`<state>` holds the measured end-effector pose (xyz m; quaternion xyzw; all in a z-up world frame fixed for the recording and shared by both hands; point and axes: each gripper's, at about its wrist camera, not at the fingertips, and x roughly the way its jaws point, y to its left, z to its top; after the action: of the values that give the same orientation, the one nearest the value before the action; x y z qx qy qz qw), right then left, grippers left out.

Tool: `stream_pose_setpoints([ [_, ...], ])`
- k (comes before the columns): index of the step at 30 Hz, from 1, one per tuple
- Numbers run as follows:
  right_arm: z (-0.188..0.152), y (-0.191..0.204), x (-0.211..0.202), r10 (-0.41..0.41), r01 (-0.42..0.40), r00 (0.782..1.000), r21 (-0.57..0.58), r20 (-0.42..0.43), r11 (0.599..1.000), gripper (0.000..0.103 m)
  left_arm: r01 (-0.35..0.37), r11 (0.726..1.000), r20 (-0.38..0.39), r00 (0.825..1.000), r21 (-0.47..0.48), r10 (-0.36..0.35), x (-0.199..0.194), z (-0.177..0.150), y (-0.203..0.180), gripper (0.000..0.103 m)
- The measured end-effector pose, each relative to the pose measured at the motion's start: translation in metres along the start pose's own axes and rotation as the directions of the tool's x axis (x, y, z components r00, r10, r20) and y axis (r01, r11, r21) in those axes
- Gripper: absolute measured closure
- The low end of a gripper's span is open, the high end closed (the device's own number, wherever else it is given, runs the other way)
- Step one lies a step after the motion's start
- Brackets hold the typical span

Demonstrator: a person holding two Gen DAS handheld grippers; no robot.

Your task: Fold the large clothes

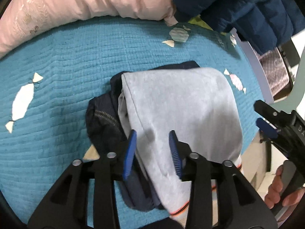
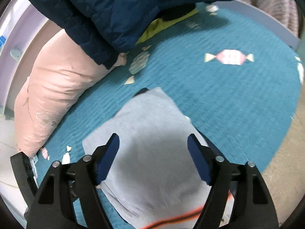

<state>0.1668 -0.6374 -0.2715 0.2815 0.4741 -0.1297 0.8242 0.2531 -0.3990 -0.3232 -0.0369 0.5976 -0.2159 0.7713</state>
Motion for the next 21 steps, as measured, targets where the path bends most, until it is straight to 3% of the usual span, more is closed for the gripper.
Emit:
stream_pose_setpoints([
  [5,-0.040,-0.005,-0.038,-0.090,0.091,0.994,-0.013,0.060,0.996,0.029,-0.017,0.999,0.020,1.000,0.048,0.016,-0.020,-0.024,-0.009,0.057],
  [13,-0.104,0.004,-0.095,-0.131,0.132,0.978,0.001,0.164,0.991,0.027,-0.066,0.986,0.116,0.992,0.153,0.048,-0.080,-0.077,-0.014,0.053],
  [17,-0.141,0.027,-0.132,-0.147,0.152,0.957,-0.004,0.249,0.988,0.025,-0.076,0.978,0.192,0.981,0.194,0.038,-0.124,-0.108,-0.004,0.050],
  [21,-0.177,0.061,-0.167,-0.220,0.248,0.913,-0.041,0.343,0.968,0.021,-0.083,0.970,0.264,0.964,0.229,0.020,-0.173,-0.140,0.010,0.046],
])
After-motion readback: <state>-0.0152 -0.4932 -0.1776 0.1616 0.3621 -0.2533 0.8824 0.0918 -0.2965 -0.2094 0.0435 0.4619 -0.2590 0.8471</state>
